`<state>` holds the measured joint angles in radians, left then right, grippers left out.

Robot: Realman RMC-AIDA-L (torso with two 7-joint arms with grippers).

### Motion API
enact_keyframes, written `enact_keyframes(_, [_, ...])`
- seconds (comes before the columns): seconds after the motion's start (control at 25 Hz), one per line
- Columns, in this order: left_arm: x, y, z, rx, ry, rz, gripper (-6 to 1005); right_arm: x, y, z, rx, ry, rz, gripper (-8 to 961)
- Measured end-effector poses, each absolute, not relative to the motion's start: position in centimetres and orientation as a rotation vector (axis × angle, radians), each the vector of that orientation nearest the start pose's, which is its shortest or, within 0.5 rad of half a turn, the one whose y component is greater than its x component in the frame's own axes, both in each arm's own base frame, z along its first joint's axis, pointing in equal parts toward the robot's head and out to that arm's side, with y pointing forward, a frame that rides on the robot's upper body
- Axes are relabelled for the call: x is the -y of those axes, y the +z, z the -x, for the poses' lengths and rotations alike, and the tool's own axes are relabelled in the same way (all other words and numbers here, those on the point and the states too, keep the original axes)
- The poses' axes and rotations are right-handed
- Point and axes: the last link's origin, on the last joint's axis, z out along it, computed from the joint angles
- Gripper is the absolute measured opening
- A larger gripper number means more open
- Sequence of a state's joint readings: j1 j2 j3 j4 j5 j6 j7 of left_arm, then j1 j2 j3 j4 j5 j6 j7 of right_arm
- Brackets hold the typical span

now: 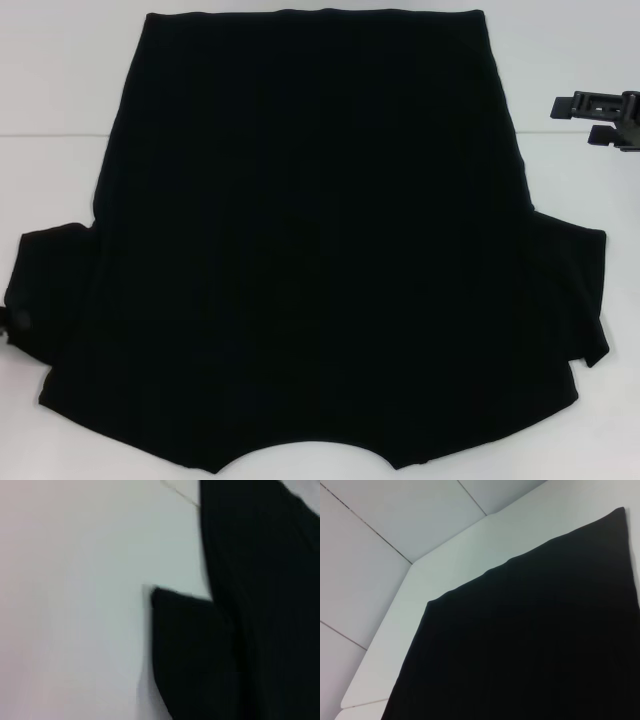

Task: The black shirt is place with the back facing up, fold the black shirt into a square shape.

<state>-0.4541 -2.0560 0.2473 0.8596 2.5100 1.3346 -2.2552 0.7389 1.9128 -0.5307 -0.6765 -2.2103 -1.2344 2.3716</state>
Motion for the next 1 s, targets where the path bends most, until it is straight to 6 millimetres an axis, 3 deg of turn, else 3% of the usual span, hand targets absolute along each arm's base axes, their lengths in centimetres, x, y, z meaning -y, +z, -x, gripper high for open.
enact_keyframes(0.28, [-30.6,11.7,40.3,1.787,-0.421,1.543,20,-43.4,9.8,-26.5,-1.57,0.673,2.016,931])
enact_keyframes(0.68, [-32.0,12.9,40.0,1.759,-0.429,1.512,52,-43.5,9.8,-26.3,-1.566,0.674,2.02,916])
enact_keyframes(0.76, [-33.0,13.9,39.1,1.73,-0.432,1.549,59,-43.5,9.8,-26.3,-1.567,0.674,2.019,913])
enact_keyframes(1.0, [-34.5,13.6,36.1,1.738,-0.425,1.71,78,-43.5,9.7,-26.2,-1.568,0.673,2.027,904])
